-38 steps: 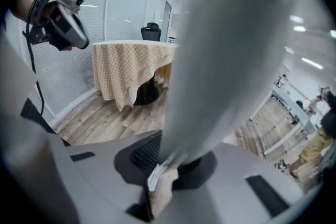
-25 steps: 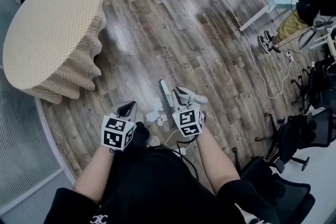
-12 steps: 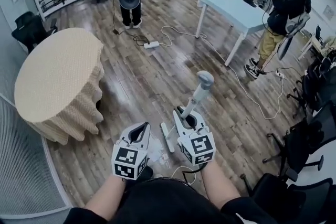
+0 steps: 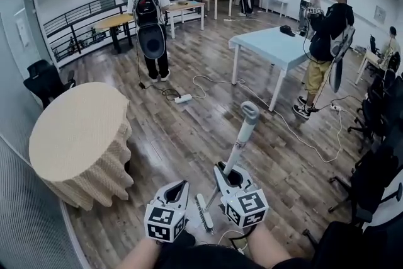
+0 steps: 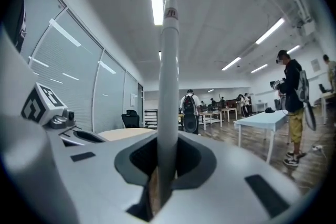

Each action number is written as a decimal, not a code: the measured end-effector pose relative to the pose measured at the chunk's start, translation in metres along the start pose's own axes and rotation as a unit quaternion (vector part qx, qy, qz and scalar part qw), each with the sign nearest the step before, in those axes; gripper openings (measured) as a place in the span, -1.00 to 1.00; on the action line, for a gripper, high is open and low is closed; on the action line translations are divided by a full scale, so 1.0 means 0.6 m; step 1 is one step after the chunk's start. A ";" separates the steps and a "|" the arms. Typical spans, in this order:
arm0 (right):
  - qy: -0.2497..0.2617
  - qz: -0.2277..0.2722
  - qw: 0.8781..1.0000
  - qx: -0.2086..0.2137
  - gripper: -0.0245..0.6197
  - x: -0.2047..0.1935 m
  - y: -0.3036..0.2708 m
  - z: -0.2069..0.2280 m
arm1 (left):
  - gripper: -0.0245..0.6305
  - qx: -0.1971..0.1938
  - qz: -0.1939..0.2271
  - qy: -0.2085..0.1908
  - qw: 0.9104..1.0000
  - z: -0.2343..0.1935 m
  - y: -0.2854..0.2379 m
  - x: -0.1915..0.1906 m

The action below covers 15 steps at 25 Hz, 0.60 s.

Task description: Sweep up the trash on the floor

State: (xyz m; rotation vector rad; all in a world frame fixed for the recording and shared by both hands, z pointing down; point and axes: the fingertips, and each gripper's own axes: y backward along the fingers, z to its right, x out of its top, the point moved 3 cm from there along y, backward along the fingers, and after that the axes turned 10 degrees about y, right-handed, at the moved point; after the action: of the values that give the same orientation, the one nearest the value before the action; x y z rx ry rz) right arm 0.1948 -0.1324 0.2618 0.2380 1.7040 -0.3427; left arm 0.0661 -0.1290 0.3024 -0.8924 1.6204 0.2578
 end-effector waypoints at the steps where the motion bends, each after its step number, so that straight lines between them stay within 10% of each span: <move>1: 0.002 0.001 1.000 0.000 -0.76 0.000 0.006 -0.008 | -0.93 0.000 -0.001 -0.006 1.000 0.004 0.005 -0.004; 15: 0.020 0.009 1.000 -0.002 -0.76 0.020 0.038 -0.028 | -0.93 -0.011 0.017 -0.002 1.000 0.027 0.033 -0.010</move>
State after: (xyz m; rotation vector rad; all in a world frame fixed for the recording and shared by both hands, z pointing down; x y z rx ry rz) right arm 0.1852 -0.1053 0.2501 0.2577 1.7402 -0.3224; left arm 0.0650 -0.1035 0.2979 -0.8812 1.6324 0.3005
